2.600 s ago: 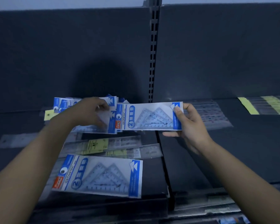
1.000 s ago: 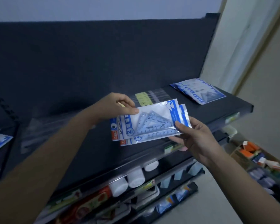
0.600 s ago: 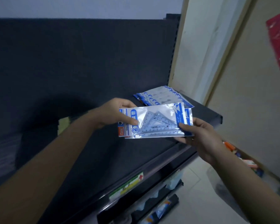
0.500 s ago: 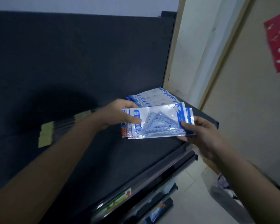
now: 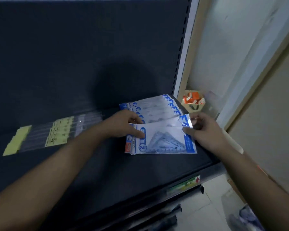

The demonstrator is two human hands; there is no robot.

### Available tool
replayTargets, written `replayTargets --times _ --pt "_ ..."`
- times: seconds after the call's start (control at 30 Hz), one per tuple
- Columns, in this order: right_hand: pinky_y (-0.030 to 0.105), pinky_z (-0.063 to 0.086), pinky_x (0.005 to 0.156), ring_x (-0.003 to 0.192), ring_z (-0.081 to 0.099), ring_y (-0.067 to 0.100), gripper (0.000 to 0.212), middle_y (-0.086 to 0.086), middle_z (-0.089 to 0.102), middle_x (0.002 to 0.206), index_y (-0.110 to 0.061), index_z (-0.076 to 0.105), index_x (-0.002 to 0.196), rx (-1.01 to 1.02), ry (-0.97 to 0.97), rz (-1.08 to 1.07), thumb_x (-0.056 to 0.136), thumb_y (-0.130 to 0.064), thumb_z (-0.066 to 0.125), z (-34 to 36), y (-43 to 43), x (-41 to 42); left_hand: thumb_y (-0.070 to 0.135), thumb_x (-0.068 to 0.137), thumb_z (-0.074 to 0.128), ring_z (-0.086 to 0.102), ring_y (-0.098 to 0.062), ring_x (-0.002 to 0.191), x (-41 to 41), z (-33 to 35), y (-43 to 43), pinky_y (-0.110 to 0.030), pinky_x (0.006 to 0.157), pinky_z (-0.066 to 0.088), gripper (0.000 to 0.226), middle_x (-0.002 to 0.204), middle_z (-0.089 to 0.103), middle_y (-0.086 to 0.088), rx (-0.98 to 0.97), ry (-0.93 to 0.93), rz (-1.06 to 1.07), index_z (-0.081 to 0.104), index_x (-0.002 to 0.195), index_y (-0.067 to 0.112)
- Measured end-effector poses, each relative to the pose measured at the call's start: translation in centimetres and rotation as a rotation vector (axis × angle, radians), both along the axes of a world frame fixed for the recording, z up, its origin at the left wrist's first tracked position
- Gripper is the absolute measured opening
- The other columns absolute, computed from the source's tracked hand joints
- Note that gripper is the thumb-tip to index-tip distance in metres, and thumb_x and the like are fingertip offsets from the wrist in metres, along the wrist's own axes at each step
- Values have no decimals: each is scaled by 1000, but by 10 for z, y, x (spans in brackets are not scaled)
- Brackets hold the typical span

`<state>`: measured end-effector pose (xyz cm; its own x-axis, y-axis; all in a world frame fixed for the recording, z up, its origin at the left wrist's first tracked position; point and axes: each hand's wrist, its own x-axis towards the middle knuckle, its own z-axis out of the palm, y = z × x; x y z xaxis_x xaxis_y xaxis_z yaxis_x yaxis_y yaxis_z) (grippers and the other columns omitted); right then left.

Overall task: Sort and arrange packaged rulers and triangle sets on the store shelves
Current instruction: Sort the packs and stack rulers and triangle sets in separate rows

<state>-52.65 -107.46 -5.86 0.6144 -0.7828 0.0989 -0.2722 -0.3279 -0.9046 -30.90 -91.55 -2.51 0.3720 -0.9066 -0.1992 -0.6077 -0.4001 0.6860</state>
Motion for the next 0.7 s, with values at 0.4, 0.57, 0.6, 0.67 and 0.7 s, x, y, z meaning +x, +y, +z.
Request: replayTargets --times 0.4,0.57,0.6,0.67,0.7 --pt "19 20 48 56 38 9 37 -5 40 59 -18 35 64 -455 168 141 92 -33 53 -31 -23 12 32 67 85 65 -5 99 -59 -30 22 -30 94 49 34 104 70 13 -265 59 469 70 98 26" --pt "23 19 46 50 34 6 50 -5 36 53 -21 29 53 -484 157 74 94 -40 50 -28 -23 13 31 67 85 67 -1 94 -69 -41 28 -32 89 54 38 102 71 16 -372 55 465 70 102 28" --pt "23 18 46 50 33 6 51 -5 35 51 -21 29 52 -496 161 56 94 -40 50 -28 -23 13 33 68 84 67 0 94 -70 -42 28 -32 89 54 38 102 71 17 -368 29 463 70 102 28" --pt "23 17 46 50 34 9 52 -4 35 52 -19 30 51 -518 184 23 94 -40 51 -26 -24 12 40 69 82 64 3 96 -75 -45 26 -29 91 52 39 103 70 17 -360 -107 444 69 104 27" --pt "24 17 47 53 36 13 50 -4 36 54 -18 33 53 -521 194 14 94 -40 50 -26 -24 12 43 70 81 63 2 97 -77 -46 26 -30 92 50 41 103 68 16 -361 -204 417 69 105 24"
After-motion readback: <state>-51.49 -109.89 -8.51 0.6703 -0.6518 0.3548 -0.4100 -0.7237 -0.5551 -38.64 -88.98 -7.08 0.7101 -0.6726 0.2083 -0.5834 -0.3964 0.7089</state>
